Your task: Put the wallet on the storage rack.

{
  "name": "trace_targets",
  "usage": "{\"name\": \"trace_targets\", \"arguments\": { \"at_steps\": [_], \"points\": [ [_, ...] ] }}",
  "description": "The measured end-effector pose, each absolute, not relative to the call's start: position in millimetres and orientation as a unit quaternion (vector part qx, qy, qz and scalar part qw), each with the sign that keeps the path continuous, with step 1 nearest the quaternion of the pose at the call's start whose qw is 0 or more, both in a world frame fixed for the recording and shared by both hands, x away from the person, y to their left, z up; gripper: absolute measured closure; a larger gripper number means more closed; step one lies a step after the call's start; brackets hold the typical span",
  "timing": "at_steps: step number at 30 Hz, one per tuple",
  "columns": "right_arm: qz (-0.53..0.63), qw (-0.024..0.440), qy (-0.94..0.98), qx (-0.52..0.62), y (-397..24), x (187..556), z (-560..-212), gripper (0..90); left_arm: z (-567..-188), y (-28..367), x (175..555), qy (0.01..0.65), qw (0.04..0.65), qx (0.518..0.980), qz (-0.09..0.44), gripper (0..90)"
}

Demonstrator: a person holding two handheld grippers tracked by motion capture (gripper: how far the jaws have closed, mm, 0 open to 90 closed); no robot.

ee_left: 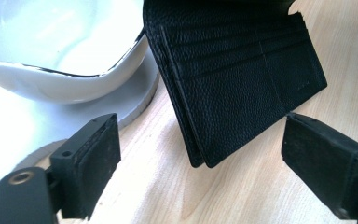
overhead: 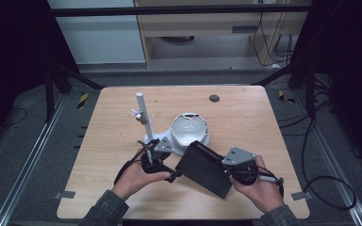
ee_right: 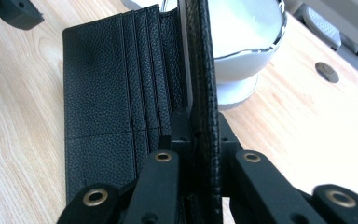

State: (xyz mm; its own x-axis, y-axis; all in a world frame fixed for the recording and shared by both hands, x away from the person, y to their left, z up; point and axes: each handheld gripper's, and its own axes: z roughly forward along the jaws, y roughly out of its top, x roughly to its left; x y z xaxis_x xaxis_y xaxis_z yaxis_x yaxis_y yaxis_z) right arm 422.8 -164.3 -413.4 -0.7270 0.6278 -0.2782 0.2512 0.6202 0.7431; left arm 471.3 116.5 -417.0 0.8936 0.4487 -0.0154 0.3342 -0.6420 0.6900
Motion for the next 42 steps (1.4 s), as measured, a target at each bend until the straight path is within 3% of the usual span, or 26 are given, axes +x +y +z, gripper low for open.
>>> {"name": "trace_targets", "arguments": {
  "at_steps": [16,23,27,29,32,33,35,42],
  "points": [
    [0.396,0.275,0.843,0.239,-164,422,-399,83.7,-418,114,484,0.215,0.380,0.898,0.055,12.7],
    [0.410,0.277,0.838,0.229,-162,421,-392,83.8,-417,105,494,0.213,0.396,0.893,0.035,18.9],
    [0.416,0.278,0.836,0.226,-163,420,-392,83.8,-415,98,500,0.200,0.402,0.893,0.028,27.9],
    [0.417,0.279,0.836,0.223,-164,420,-391,83.8,-412,96,500,0.191,0.403,0.895,0.021,37.8],
    [0.420,0.278,0.837,0.215,-166,418,-392,83.2,-405,95,497,0.192,0.387,0.902,0.017,64.3],
    [0.420,0.278,0.837,0.215,-166,418,-392,83.2,-403,95,496,0.195,0.385,0.902,0.016,64.3],
    [0.423,0.282,0.836,0.206,-168,415,-394,79.6,-396,97,491,0.195,0.392,0.899,0.001,77.8],
    [0.426,0.278,0.834,0.214,-171,412,-402,69.7,-377,92,481,0.201,0.384,0.901,0.011,79.8]
  ]
}}
